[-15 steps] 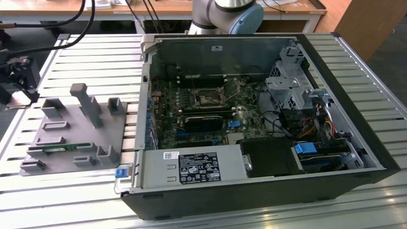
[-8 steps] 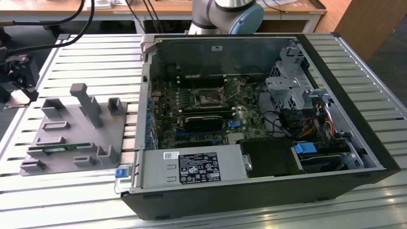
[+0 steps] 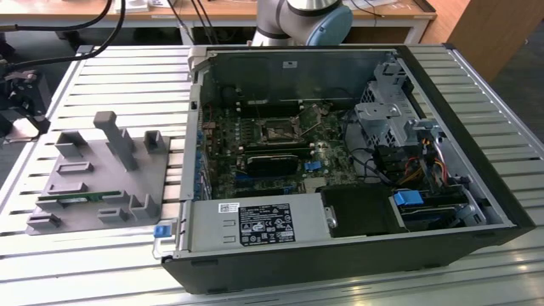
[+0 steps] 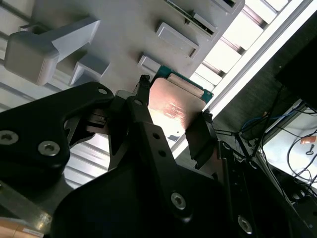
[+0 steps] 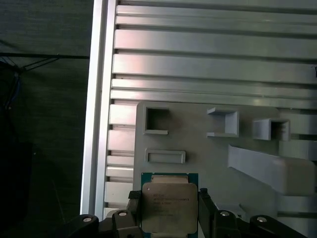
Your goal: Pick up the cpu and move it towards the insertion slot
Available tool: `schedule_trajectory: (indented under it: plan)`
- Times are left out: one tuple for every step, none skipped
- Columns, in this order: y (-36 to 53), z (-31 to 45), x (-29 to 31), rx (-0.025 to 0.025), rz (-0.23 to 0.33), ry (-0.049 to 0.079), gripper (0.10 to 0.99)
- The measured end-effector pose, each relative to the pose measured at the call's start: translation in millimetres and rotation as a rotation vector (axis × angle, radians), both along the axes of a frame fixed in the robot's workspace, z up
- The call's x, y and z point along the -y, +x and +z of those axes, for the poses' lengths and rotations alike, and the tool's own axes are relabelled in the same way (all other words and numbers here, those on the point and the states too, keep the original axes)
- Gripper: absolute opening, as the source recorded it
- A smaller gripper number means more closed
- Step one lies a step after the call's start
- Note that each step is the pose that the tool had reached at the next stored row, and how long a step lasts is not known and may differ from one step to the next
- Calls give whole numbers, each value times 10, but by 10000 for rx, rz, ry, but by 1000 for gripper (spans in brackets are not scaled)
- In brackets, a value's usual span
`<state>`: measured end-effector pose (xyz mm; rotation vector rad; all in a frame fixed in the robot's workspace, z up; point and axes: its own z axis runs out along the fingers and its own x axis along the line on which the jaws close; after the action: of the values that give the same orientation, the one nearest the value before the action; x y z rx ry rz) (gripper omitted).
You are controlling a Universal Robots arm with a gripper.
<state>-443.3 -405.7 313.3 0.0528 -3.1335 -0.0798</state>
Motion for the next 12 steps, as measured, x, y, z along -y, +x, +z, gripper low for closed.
schedule_trajectory:
  plan:
    - [0,7,0,-1,-1,-1,541]
    - [0,14,-1,-1,-1,-1,541]
    - [0,20,-1,0,0,-1,541]
    - [0,28,-2,0,-1,-1,541]
    - [0,36,-2,-1,0,-1,541]
    - [0,42,-2,0,-1,-1,541]
    - [0,49,-2,0,0,0,541]
    - [0,56,-3,-1,0,-1,541]
    - [0,62,-3,1,0,0,541]
    - [0,68,-4,1,0,0,541]
    - [0,75,-4,-1,0,-1,541]
    - [0,81,-5,0,-1,-1,541]
